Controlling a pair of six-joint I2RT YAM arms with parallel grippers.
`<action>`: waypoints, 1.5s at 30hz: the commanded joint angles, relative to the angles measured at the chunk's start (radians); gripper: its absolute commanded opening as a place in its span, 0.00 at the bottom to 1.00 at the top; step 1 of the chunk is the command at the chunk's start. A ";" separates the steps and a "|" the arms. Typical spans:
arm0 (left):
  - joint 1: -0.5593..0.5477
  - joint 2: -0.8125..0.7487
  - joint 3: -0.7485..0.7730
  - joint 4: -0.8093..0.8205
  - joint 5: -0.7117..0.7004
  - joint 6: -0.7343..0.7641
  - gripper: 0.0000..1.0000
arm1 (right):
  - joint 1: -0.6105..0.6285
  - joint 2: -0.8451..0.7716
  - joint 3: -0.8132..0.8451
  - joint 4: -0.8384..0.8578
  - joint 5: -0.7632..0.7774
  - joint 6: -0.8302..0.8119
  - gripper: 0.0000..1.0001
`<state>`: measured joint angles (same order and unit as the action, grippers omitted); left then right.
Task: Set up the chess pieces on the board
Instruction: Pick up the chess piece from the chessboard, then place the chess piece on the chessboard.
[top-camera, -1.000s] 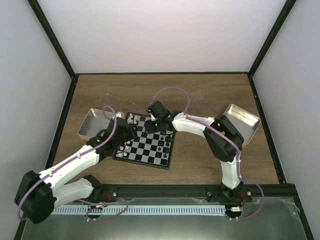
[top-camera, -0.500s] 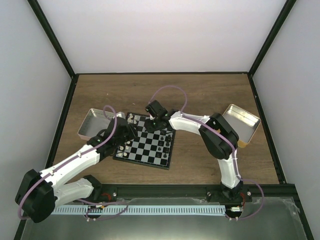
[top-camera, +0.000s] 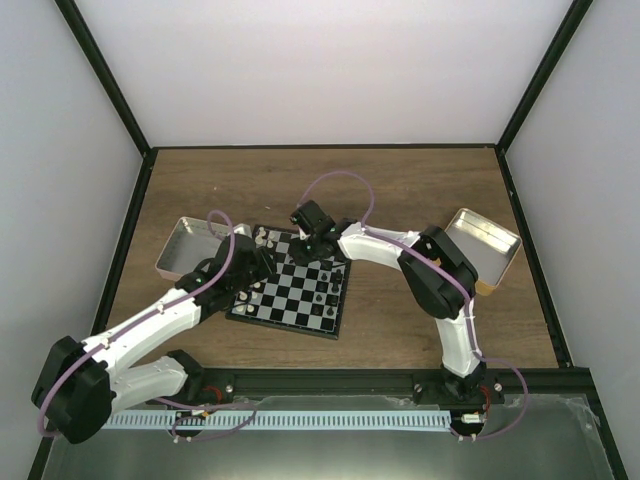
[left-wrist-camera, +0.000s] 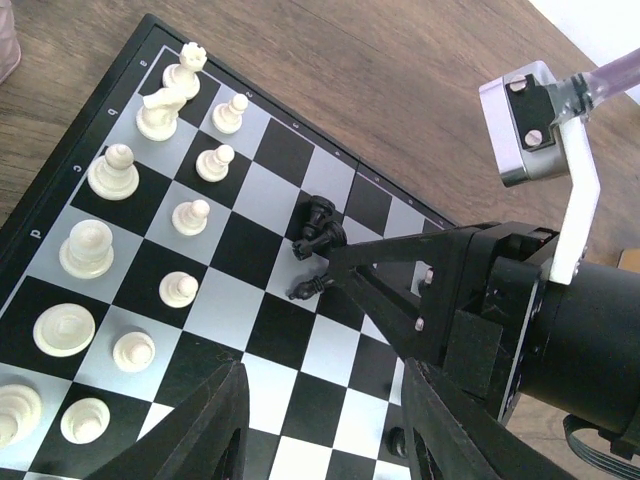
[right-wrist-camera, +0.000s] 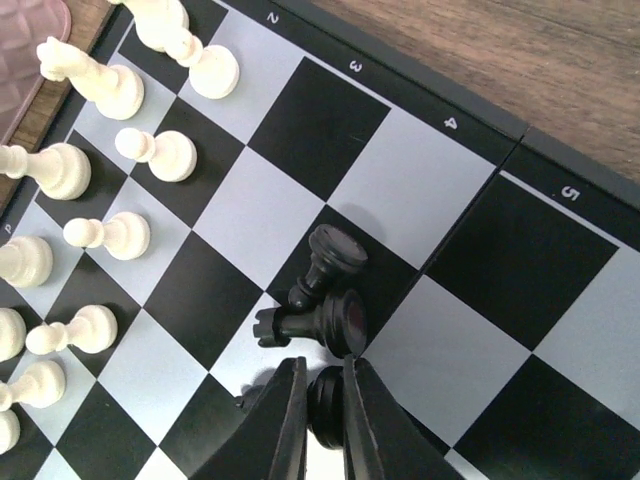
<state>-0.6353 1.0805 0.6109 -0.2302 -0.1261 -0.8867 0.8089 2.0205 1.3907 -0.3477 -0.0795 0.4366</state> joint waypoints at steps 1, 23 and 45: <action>0.005 0.005 -0.009 0.022 0.009 -0.003 0.44 | 0.005 -0.015 -0.010 -0.006 -0.007 -0.009 0.07; 0.006 -0.094 -0.118 0.266 0.149 -0.021 0.58 | -0.094 -0.344 -0.272 0.262 -0.388 0.199 0.01; 0.006 -0.115 -0.136 0.430 0.274 -0.009 0.25 | -0.137 -0.430 -0.318 0.378 -0.668 0.371 0.01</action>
<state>-0.6331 0.9611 0.4839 0.1722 0.1356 -0.9104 0.6765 1.6253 1.0775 0.0090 -0.7177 0.7914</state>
